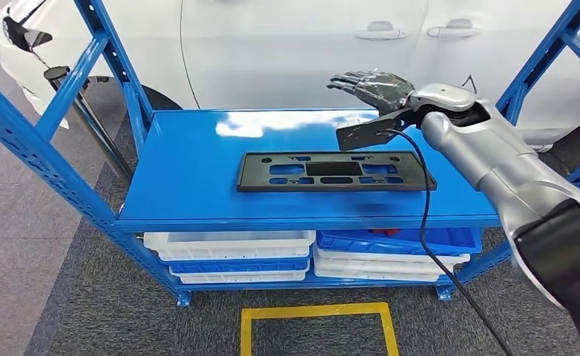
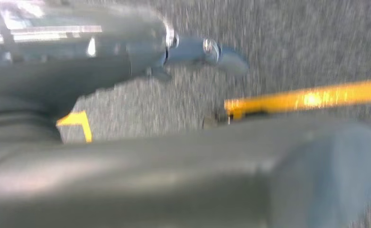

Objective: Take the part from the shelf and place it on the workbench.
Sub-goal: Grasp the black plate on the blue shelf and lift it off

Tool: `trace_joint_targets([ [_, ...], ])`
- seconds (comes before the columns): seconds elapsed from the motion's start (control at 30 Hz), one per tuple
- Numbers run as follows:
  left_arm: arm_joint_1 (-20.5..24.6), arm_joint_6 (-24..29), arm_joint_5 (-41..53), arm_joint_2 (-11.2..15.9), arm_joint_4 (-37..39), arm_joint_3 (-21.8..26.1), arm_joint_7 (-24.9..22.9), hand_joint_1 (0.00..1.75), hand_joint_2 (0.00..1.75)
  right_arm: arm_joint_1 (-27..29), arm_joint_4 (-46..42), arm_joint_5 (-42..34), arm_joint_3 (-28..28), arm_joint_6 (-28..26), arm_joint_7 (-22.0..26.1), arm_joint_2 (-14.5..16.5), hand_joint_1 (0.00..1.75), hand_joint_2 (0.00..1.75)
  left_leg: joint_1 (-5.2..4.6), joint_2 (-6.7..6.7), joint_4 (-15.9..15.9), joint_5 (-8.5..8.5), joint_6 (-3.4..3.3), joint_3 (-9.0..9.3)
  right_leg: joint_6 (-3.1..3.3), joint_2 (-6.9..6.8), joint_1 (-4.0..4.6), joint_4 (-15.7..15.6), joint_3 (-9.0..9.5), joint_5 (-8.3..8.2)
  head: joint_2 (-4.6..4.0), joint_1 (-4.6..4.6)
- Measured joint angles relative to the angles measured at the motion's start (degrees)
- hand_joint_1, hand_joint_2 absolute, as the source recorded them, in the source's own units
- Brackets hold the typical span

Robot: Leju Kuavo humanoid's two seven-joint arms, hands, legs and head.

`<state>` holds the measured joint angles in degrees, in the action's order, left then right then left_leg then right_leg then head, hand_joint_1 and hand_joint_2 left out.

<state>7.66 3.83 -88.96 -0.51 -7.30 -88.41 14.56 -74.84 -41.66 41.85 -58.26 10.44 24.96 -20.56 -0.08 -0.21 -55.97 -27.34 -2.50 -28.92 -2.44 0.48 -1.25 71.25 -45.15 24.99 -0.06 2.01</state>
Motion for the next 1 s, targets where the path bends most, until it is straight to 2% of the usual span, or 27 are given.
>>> trace_joint_targets([
  [0.03, 0.0, -0.1, 0.0, 0.0, 0.0, 0.0, 0.0, 0.0, 0.0, 0.2, -2.3, -0.9, -0.4, 0.7, -0.1, -1.9, 0.0, 1.75, 0.15, -0.04, -0.3, -0.39, 0.27, 0.1, -0.28, -0.19, -0.24, -3.8, 2.02, -1.86, 0.0, 0.0],
  [0.07, -0.1, -0.1, 0.0, 0.0, 0.0, 0.0, 0.1, 0.0, 0.0, 0.4, -4.5, -1.5, -0.7, 1.2, -0.3, -3.7, 0.0, 1.75, 0.25, -0.08, -0.6, -0.85, 0.61, 0.13, -0.43, -0.38, -0.34, -7.6, 4.05, -3.03, 0.0, -0.01],
  [0.1, 0.0, -0.1, 0.0, 0.0, 0.0, 0.0, 0.1, 0.0, 0.0, 0.6, -6.7, -2.0, -1.0, 1.6, -0.4, -5.5, 0.0, 1.75, 0.25, -0.1, -1.1, -1.34, 0.98, 0.1, -0.33, -0.47, -0.3, -10.7, 5.66, -3.82, 0.0, 0.0],
  [0.13, 0.0, -0.1, 0.0, 0.0, 0.0, 0.0, 0.1, 0.0, 0.0, 1.1, -8.8, -2.4, -1.3, 1.8, -0.6, -7.3, 0.0, 1.75, 0.23, -0.11, -1.4, -1.75, 1.32, 0.06, -0.03, -0.51, -0.2, -12.3, 6.55, -3.91, 0.0, 0.0],
  [0.2, 0.1, -0.1, 0.0, 0.0, 0.0, 0.0, 0.1, 0.0, 0.0, 2.6, -12.9, -2.7, -1.9, 2.1, -1.2, -10.7, 0.0, 1.75, 0.15, -0.14, -1.5, -2.22, 1.89, 0.1, 0.92, -0.4, 0.23, -12.6, 6.82, -3.29, 0.01, 0.01],
  [0.27, 0.1, -0.1, 0.0, 0.0, 0.0, 0.0, 0.0, 0.0, 0.0, 4.3, -16.6, -2.7, -2.4, 2.0, -1.9, -13.7, 0.0, 1.75, 0.23, -0.1, -1.7, -3.0, 2.43, 0.23, 1.68, -0.41, 0.15, -12.8, 7.2, -2.9, 0.01, 0.01],
  [0.3, 0.2, -0.1, 0.0, 0.0, 0.0, 0.0, 0.0, 0.0, 0.0, 5.1, -18.2, -2.7, -2.5, 1.9, -2.2, -15.0, 0.0, 1.75, 0.27, -0.07, -3.2, -3.87, 2.71, -0.28, 2.02, -0.43, 0.01, -12.9, 7.51, -2.74, 0.01, 0.02],
  [0.37, 0.4, -0.1, 0.0, 0.0, 0.0, 0.0, 0.0, 0.0, 0.0, 6.7, -21.0, -2.7, -2.5, 1.8, -2.5, -17.2, 0.0, 1.75, 0.42, -0.04, -9.4, -6.63, 3.14, -3.37, 2.57, -0.49, -0.06, -13.1, 8.07, -2.39, 0.01, 0.02],
  [0.4, 0.4, -0.1, 0.0, 0.0, 0.0, 0.0, 0.0, 0.0, 0.0, 7.6, -22.1, -2.8, -2.6, 1.7, -2.6, -18.1, 0.0, 1.75, 0.47, -0.03, -13.6, -8.04, 3.27, -5.8, 2.73, -0.47, 0.01, -13.1, 8.21, -2.24, 0.02, 0.02],
  [0.43, 0.4, -0.1, 0.0, 0.0, 0.0, 0.0, -0.1, 0.0, 0.0, 8.5, -23.2, -2.8, -2.6, 1.7, -2.6, -19.0, 0.0, 1.75, 0.52, -0.03, -16.9, -8.74, 3.32, -8.0, 2.79, -0.41, 0.1, -13.1, 8.31, -2.12, 0.02, 0.02],
  [0.47, 0.3, -0.1, 0.0, 0.0, 0.0, 0.0, -0.1, 0.0, 0.0, 9.3, -24.2, -2.9, -2.6, 1.7, -2.6, -19.7, 0.0, 1.75, 0.53, -0.03, -18.5, -8.36, 3.27, -9.44, 2.79, -0.31, 0.18, -13.0, 8.43, -2.0, 0.02, 0.02],
  [0.5, 0.3, -0.1, 0.0, 0.0, 0.0, 0.0, -0.2, 0.0, 0.0, 9.8, -25.1, -3.1, -2.6, 1.7, -2.6, -20.4, 0.0, 1.75, 0.53, -0.03, -17.8, -6.85, 3.12, -9.85, 2.75, -0.21, 0.24, -13.0, 8.59, -1.88, 0.02, 0.02],
  [0.57, 0.3, 0.0, 0.0, 0.0, 0.0, 0.0, -0.2, 0.0, 0.0, 10.3, -26.4, -3.4, -2.6, 1.9, -2.8, -21.5, 0.0, 1.75, 0.43, -0.03, -10.8, -1.83, 2.48, -7.6, 2.59, -0.08, 0.31, -13.0, 9.0, -1.65, 0.01, 0.01],
  [0.6, 0.4, 0.0, 0.0, 0.0, 0.0, 0.0, -0.2, 0.0, 0.0, 10.3, -26.9, -3.6, -2.5, 2.0, -2.8, -21.9, 0.0, 1.75, 0.28, -0.03, -7.0, -0.06, 2.11, -6.15, 2.44, -0.03, 0.39, -13.0, 9.13, -1.55, 0.01, 0.01],
  [0.63, 0.4, 0.0, 0.0, 0.0, 0.0, 0.0, -0.3, 0.0, 0.0, 10.4, -27.4, -3.9, -2.5, 2.1, -2.9, -22.3, 0.0, 1.75, 0.13, -0.04, -4.3, 0.98, 1.79, -5.07, 2.18, 0.05, 0.44, -13.0, 9.16, -1.52, 0.01, 0.01],
  [0.67, 0.4, 0.1, 0.0, 0.0, 0.0, 0.0, -0.3, 0.0, 0.0, 10.7, -27.9, -4.2, -2.5, 2.1, -3.0, -22.7, 0.0, 1.75, -0.04, -0.06, -2.9, 1.25, 1.53, -4.53, 1.86, 0.1, 0.47, -13.0, 9.14, -1.53, 0.01, 0.01],
  [0.73, 0.4, 0.1, -0.1, 0.0, 0.0, 0.0, -0.3, 0.0, 0.0, 11.9, -29.5, -5.1, -2.3, 1.6, -3.2, -24.0, 0.0, 1.75, -0.15, -0.19, -2.4, 1.3, 1.05, -4.3, 1.05, 0.11, 0.48, -13.2, 9.19, -1.66, 0.01, 0.01],
  [0.8, 0.4, 0.1, -0.1, -0.1, 0.0, 0.0, -0.3, 0.0, 0.0, 14.1, -31.9, -5.8, -1.6, -0.2, -3.9, -25.7, 0.0, 1.75, 0.07, -0.27, -1.6, 1.82, 0.4, -3.97, 0.43, -0.03, 0.36, -12.3, 8.95, -0.79, 0.01, 0.01],
  [0.83, 0.3, 0.2, -0.1, -0.1, 0.0, 0.0, -0.3, 0.0, 0.0, 15.5, -33.2, -5.9, -1.1, -1.4, -4.4, -26.5, 0.0, 1.75, 0.2, -0.26, -1.3, 2.05, 0.12, -3.8, 0.21, -0.08, 0.3, -10.4, 8.16, 0.51, 0.01, 0.01],
  [0.9, 0.2, 0.3, -0.1, -0.2, 0.0, 0.1, -0.2, 0.0, 0.0, 19.2, -35.5, -5.7, 0.2, -4.1, -5.7, -27.6, 0.0, 1.75, 0.23, -0.23, -1.0, 2.17, -0.19, -3.67, -0.13, -0.13, 0.2, -3.5, 5.04, 4.25, 0.01, 0.0],
  [0.93, 0.1, 0.4, -0.1, -0.2, 0.0, 0.1, -0.2, 0.0, 0.0, 21.5, -36.5, -5.2, 1.0, -5.3, -6.1, -27.8, 0.0, 1.75, 0.21, -0.23, -1.1, 2.14, -0.22, -3.67, -0.28, -0.13, 0.16, 0.0, 3.39, 5.62, 0.0, 0.0],
  [0.97, 0.0, 0.4, -0.1, -0.3, 0.0, 0.1, -0.1, 0.0, 0.0, 23.9, -37.2, -4.6, 1.7, -6.3, -6.5, -27.9, 0.0, 1.75, 0.19, -0.24, -1.1, 2.09, -0.22, -3.66, -0.4, -0.15, 0.07, 2.0, 2.42, 6.02, -0.01, 0.0],
  [1.0, -0.1, 0.4, -0.1, -0.4, 0.0, 0.1, -0.1, 0.0, 0.0, 26.0, -37.9, -3.8, 2.4, -7.1, -6.7, -27.9, 0.0, 1.75, 0.19, -0.26, -1.1, 2.02, -0.18, -3.65, -0.49, -0.16, -0.02, 1.9, 2.48, 5.35, -0.01, 0.0],
])
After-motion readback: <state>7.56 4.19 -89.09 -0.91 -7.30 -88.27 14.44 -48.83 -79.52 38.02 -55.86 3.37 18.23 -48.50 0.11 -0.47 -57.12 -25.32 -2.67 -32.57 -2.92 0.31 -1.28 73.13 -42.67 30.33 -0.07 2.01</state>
